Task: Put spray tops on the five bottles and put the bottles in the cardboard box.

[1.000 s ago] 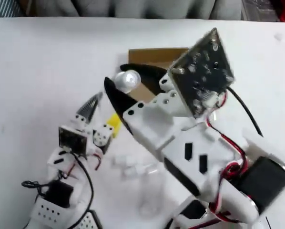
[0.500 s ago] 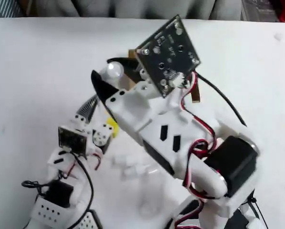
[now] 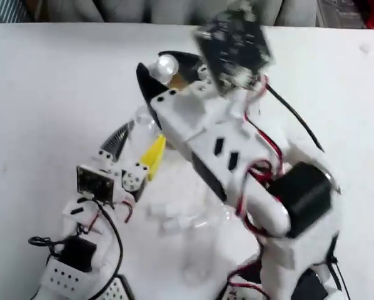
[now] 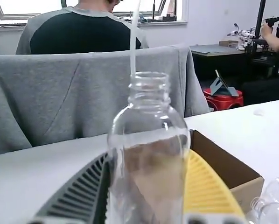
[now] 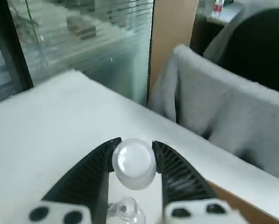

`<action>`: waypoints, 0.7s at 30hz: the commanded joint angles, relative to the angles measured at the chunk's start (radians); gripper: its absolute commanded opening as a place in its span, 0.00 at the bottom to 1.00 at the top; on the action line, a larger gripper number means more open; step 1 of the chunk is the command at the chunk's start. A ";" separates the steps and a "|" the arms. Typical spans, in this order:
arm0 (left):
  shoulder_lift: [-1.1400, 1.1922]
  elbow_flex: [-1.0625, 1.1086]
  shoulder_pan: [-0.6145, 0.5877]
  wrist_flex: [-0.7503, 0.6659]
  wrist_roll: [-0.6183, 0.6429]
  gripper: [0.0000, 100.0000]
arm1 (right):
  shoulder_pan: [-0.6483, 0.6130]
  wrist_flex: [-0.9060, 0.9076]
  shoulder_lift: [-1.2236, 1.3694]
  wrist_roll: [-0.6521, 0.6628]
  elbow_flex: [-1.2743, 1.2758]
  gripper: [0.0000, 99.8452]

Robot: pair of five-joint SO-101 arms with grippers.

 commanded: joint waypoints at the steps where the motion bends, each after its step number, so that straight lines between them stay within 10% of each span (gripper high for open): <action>1: -0.019 -0.003 -0.008 -0.025 -0.011 0.02 | 0.016 -0.018 -0.036 -0.046 -0.054 0.02; 21: -0.019 0.012 -0.008 -0.032 -0.011 0.02 | -0.047 0.122 -0.090 -0.094 -0.043 0.02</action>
